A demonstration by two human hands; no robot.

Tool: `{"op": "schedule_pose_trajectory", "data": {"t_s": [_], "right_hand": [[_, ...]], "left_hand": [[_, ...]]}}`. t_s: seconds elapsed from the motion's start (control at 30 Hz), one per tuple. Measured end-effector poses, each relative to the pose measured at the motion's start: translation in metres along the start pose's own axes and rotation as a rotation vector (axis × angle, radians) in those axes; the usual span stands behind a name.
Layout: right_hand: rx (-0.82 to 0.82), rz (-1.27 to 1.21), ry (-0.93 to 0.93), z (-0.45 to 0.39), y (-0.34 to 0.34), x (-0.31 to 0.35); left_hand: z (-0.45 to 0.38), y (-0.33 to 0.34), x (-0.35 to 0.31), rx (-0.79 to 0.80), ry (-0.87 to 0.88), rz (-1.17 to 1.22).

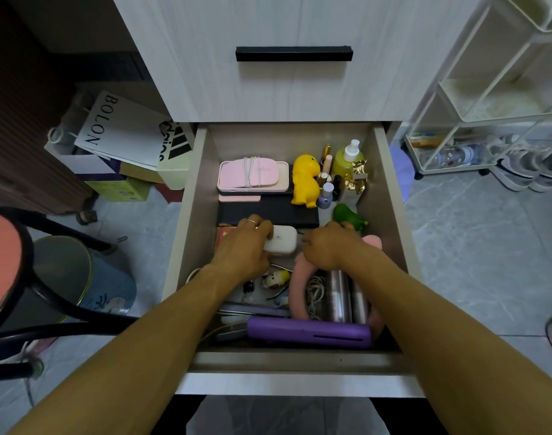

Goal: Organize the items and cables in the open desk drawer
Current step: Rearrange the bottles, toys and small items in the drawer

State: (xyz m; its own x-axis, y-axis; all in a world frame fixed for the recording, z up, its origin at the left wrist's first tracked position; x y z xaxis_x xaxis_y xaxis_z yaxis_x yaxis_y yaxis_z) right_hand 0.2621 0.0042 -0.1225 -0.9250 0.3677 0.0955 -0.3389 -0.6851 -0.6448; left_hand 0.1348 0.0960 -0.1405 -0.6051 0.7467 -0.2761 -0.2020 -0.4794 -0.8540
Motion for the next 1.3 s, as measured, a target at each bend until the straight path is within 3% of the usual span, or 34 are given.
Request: {"op": "schedule_pose_trajectory", "data": {"t_s": [0.1,0.27,0.5,0.83,1.07,1.3], "right_hand": [[0.009,0.006,0.031,-0.002,0.000,-0.002],[-0.026,0.022,0.037,-0.007,0.001,0.003],[0.058,0.041,0.041,-0.012,0.006,-0.001],[-0.354,-0.325,0.100,-0.002,-0.002,-0.014],[-0.444,-0.501,0.142,0.001,0.006,-0.028],[-0.452,-0.407,-0.087,0.041,0.022,-0.021]], "left_hand": [[0.000,0.001,0.002,-0.004,-0.016,-0.052],[-0.004,0.009,-0.007,0.025,0.107,-0.109],[-0.006,0.014,-0.006,-0.032,0.036,0.002],[-0.008,0.012,-0.003,-0.093,0.044,0.153],[-0.009,0.012,0.001,-0.074,0.026,0.203],[0.001,0.010,0.001,0.033,0.002,0.219]]}}
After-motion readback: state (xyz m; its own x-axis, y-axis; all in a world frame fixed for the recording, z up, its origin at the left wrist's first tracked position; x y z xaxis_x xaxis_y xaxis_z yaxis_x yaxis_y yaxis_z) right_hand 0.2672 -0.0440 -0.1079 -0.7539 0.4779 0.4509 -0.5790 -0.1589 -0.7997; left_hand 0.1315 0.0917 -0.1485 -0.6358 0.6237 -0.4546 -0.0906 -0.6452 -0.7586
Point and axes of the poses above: each hand's wrist, its own z-axis away from the middle knuckle, its own y-axis out of the palm, x = y × z, the point moved 5 cm from there along -z, towards the middle knuckle, and after that the axes turned 14 degrees about x, right-handed, at the moved point
